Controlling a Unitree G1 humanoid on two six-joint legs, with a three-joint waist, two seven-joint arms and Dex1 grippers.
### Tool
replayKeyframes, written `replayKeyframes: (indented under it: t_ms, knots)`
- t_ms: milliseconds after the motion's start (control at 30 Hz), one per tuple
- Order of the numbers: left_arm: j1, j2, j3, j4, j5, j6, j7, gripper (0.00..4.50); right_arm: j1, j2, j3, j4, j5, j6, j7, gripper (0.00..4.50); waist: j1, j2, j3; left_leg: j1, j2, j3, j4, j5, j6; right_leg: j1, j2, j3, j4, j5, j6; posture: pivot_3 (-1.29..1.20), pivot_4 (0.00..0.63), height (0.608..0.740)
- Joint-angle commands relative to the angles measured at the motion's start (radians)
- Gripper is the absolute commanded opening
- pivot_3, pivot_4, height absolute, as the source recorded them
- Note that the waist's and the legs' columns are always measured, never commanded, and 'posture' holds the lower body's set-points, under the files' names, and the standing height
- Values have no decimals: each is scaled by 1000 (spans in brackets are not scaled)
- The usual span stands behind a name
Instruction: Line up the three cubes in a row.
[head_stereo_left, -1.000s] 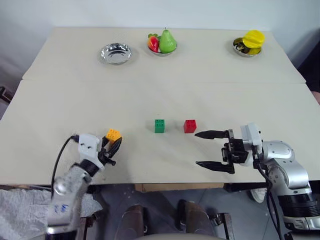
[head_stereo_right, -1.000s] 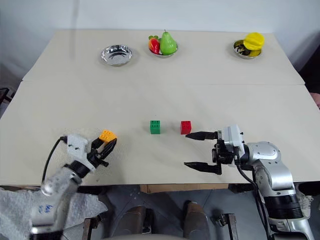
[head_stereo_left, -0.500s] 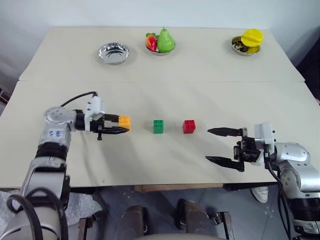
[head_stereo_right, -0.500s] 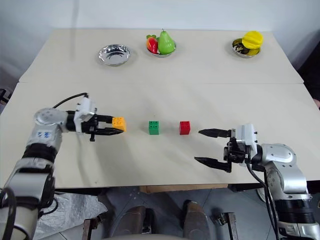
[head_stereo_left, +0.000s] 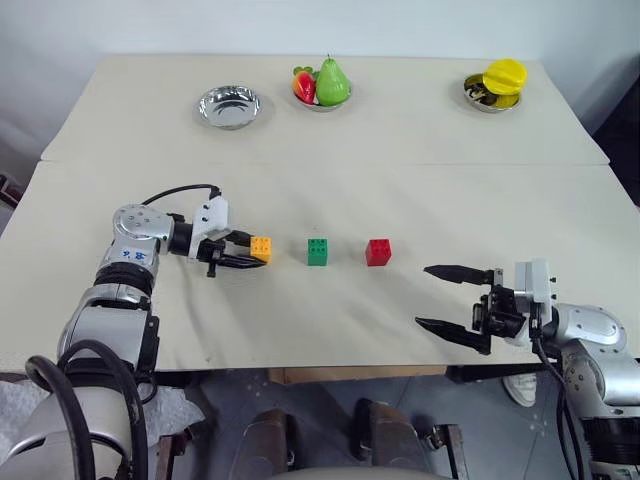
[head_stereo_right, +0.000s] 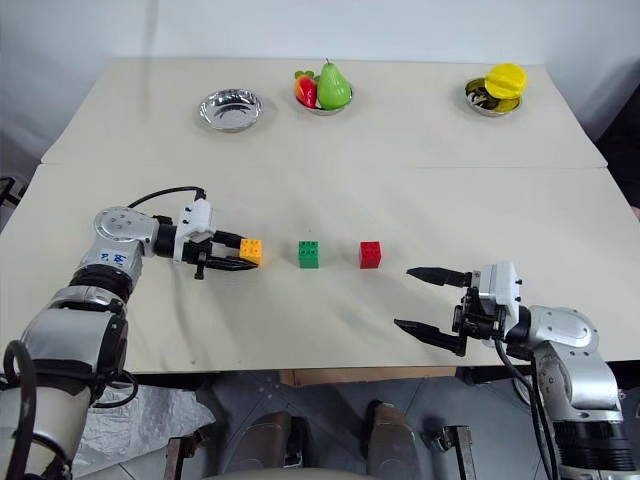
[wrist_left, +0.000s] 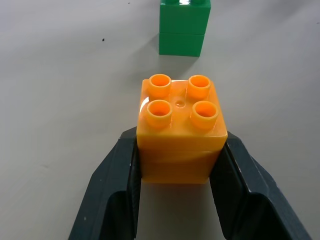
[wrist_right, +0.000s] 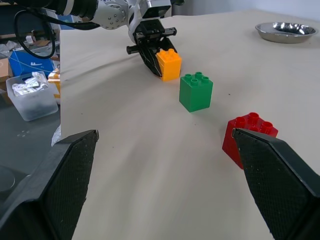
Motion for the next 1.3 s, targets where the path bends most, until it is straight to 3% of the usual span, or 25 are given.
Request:
replayKeyframes:
  t_ms: [33,167,400,567,767,900,1067,1167,1300]
  knots:
    - [-19,-13,4,20,34,-10,54,1507,-12,14,-12,-8,11,-20,-5,4500,3,0,0,0,0,0,0,0,0,0,0,0,0,0,0,0,150,740]
    - [-27,-22,7,28,42,14,43,1507,-13,19,-5,-10,7,-23,-6,4500,13,0,0,0,0,0,1,0,0,0,0,0,1,0,0,0,150,740]
    - [-18,3,48,20,27,-3,52,3715,-28,17,9,-14,9,-16,-6,4500,13,0,0,0,0,0,1,0,0,0,0,0,1,0,0,0,150,740]
    - [22,55,111,-20,-32,-17,-36,3715,-48,21,22,-11,10,-13,-3,4500,4,0,0,-1,0,0,1,0,0,0,0,0,1,0,0,0,150,740]
    - [217,182,248,-240,-206,50,-142,3715,-50,14,-15,-16,52,3,-7,4500,-14,0,0,-1,2,1,0,0,0,-3,0,0,1,0,0,0,150,740]
    - [525,249,380,-647,-386,288,-55,3715,-63,0,-65,-34,123,52,-16,4500,-26,0,0,0,3,-3,-1,0,0,-5,-1,2,3,0,0,0,150,740]
    - [817,233,509,-1070,-525,505,124,3715,-51,-36,-74,10,93,20,56,4500,-12,-1,1,-1,4,-7,0,0,1,-5,-5,1,5,0,0,0,150,740]
    - [919,233,549,-1134,-518,519,186,3715,-70,-48,-62,68,64,-10,101,4500,-5,0,0,1,3,-6,0,-1,1,-5,-6,3,6,0,0,0,150,740]
    - [939,226,553,-1093,-481,459,231,3715,-118,-47,-44,172,28,-61,163,4500,-6,-1,0,1,3,-6,0,-1,1,-5,-6,2,7,0,-1,0,150,740]
